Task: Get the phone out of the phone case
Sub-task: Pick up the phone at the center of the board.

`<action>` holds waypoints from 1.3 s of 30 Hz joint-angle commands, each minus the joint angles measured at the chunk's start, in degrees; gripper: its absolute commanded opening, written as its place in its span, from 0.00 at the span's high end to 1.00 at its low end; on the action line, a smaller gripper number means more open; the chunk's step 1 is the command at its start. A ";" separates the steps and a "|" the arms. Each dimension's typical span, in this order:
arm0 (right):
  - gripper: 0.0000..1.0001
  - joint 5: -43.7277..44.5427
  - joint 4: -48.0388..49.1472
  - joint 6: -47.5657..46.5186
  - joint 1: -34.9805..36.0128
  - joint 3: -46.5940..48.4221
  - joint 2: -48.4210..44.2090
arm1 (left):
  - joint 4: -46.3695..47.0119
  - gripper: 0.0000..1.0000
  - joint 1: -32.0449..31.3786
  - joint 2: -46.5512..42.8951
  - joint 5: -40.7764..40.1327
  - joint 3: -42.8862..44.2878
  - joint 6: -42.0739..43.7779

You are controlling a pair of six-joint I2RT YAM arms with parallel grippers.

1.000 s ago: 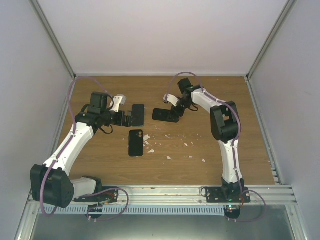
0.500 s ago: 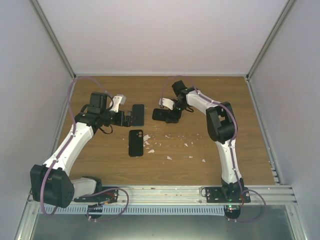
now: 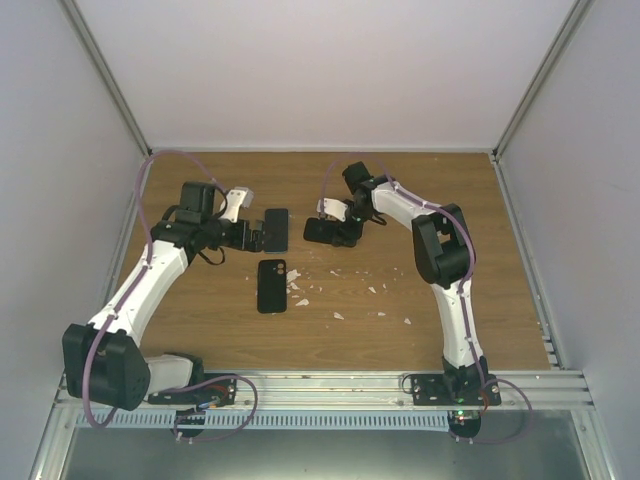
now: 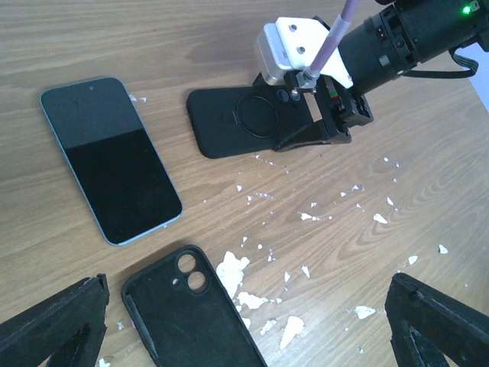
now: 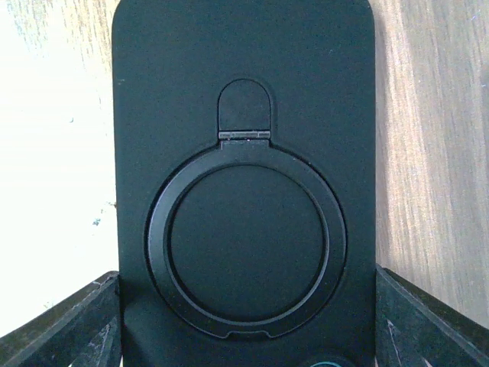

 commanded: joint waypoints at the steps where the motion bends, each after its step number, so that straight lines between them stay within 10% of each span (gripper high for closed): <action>1: 0.41 1.71 -5.55 -1.91 0.65 -2.44 0.16 | 1.16 0.01 0.33 1.10 -0.73 2.23 3.51; 20: 0.50 -18.65 -17.27 1.80 -0.92 1.72 -3.52 | 5.61 0.01 -4.73 -3.79 3.48 0.08 34.86; 32: 0.51 -29.53 -22.73 2.96 -1.61 1.00 -6.55 | 4.92 0.07 -21.45 -8.30 -13.22 -7.76 73.05; 39: 0.52 -37.09 -26.59 2.92 -1.55 -0.64 -9.05 | 8.18 0.19 -24.04 -4.67 -19.25 -6.11 81.18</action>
